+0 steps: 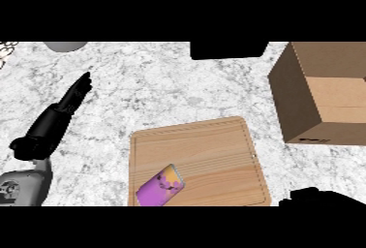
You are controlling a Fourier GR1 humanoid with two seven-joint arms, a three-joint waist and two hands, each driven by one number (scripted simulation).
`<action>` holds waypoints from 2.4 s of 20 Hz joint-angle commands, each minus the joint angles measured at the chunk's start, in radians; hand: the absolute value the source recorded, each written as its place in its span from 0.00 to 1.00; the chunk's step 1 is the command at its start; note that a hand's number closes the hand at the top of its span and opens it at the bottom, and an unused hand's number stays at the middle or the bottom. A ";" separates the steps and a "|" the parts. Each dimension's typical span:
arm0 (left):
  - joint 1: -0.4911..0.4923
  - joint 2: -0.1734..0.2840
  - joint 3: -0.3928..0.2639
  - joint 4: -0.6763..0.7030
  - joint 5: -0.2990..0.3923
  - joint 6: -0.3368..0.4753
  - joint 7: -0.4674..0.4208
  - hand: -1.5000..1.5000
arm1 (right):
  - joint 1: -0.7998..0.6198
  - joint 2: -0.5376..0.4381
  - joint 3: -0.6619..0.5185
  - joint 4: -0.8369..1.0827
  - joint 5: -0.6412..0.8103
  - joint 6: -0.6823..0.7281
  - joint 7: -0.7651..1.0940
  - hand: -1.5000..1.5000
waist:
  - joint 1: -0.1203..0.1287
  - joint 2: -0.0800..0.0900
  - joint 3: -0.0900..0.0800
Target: Pick the squash from the cutting board and place it in the cardboard box
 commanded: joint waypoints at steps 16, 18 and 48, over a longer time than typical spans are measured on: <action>-0.055 -0.033 -0.043 0.022 -0.034 -0.021 -0.002 0.50 | -0.306 -0.133 -0.631 0.597 -0.625 0.233 0.149 1.00 | 0.076 0.015 -0.002; -0.060 -0.051 -0.045 0.033 -0.029 -0.015 -0.002 0.50 | -0.396 -0.141 -0.561 0.693 -0.506 0.195 0.119 1.00 | 0.091 0.019 -0.002; -0.067 -0.062 -0.058 0.030 -0.055 -0.026 -0.010 0.50 | -0.790 -0.055 -0.387 1.570 -0.543 0.646 -0.364 0.00 | 0.102 0.023 0.002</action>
